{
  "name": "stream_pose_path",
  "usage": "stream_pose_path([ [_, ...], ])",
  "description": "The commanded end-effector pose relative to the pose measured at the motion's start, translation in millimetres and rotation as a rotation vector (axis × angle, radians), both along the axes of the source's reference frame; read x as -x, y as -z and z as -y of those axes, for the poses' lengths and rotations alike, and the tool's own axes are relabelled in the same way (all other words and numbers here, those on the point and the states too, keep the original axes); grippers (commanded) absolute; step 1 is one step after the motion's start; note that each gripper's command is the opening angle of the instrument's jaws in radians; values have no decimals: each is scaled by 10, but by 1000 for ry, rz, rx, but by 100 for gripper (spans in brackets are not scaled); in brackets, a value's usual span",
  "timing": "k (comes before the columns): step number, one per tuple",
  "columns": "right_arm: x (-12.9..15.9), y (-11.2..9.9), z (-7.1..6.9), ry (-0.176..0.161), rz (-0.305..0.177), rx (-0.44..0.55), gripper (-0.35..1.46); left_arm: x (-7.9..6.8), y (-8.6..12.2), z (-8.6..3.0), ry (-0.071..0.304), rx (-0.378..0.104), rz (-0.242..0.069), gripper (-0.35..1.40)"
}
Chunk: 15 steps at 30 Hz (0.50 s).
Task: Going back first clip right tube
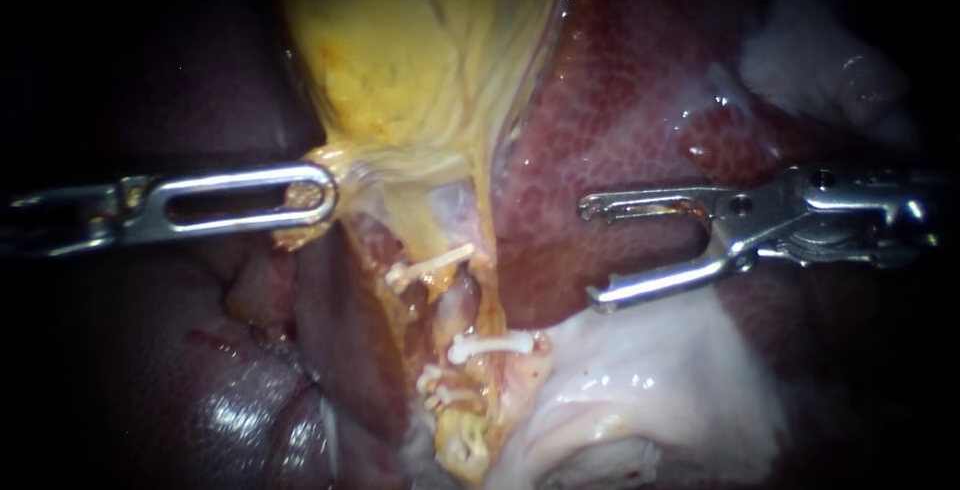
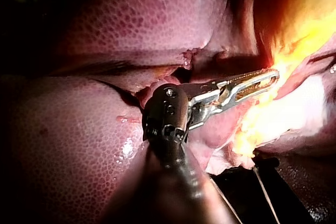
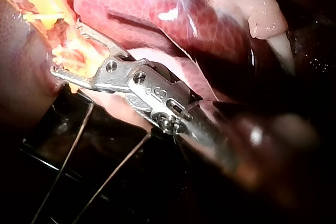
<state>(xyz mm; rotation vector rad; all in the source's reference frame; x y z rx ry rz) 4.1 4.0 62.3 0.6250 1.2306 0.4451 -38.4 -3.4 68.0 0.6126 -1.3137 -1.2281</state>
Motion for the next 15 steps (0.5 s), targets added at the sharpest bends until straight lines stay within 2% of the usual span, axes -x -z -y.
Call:
stream_pose_path([
  [1, -1, 0, 1, 0, -1, 0, 60, 5, -4, 1, -5, -2, -7, -35],
  [6, -1, 1, 2, 0, -1, 0, 60, 29, -26, 7, -32, 0, -17, -35],
  [9, -1, 1, 2, 0, -1, 0, 60, 32, -34, 9, -37, 1, -24, -35],
  [15, -1, 2, 3, 0, -1, 0, 60, 35, -38, 6, -37, 1, -24, -35],
])
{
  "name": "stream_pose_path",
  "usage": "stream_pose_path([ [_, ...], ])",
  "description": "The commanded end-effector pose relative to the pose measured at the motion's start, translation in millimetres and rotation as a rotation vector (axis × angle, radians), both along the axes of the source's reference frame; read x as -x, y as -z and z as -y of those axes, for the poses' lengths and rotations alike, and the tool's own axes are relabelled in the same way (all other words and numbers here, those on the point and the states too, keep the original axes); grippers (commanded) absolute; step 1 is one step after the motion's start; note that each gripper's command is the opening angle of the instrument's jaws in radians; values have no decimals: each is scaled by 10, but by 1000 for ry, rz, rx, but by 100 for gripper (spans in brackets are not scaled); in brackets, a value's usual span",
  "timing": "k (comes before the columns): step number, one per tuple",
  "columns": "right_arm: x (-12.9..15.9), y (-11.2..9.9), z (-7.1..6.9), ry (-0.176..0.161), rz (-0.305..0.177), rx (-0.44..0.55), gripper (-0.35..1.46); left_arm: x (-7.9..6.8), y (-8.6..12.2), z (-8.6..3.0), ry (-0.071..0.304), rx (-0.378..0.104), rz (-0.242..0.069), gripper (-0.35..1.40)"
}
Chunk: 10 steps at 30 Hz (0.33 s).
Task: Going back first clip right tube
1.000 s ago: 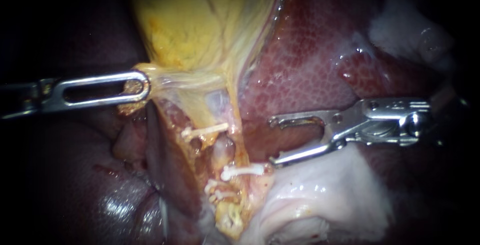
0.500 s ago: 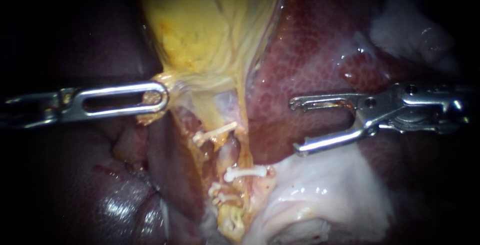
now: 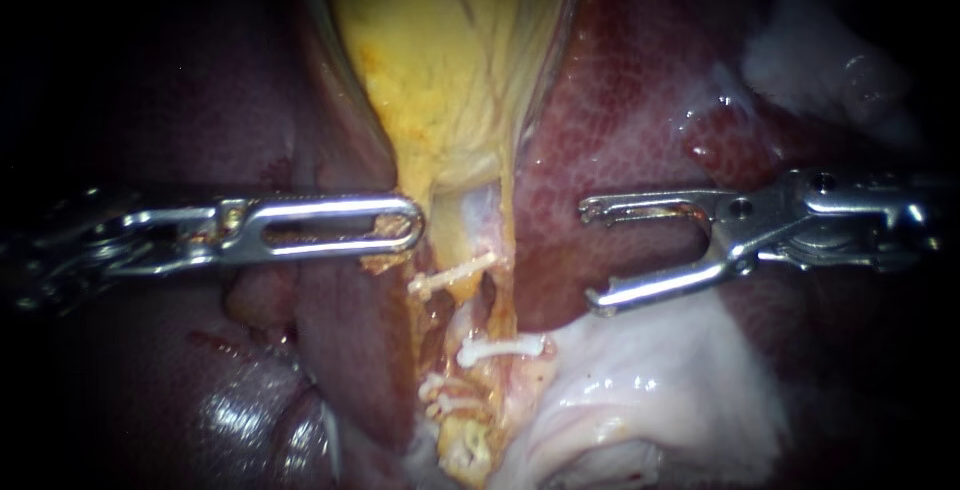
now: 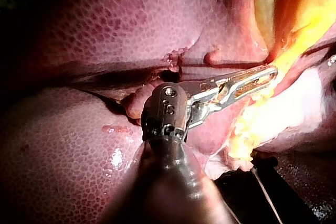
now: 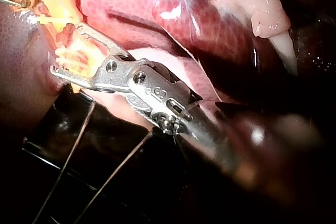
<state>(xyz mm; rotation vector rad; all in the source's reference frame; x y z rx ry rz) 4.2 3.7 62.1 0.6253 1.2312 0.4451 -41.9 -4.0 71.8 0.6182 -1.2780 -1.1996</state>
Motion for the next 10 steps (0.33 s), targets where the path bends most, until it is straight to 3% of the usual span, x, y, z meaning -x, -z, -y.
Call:
stream_pose_path([
  [1, 0, 0, 0, 0, 0, 0, 60, 1, 0, 0, -1, -1, 1, -35],
  [10, -1, -2, 4, -2, -2, 2, 60, -2, 2, -1, -3, -2, 3, -35],
])
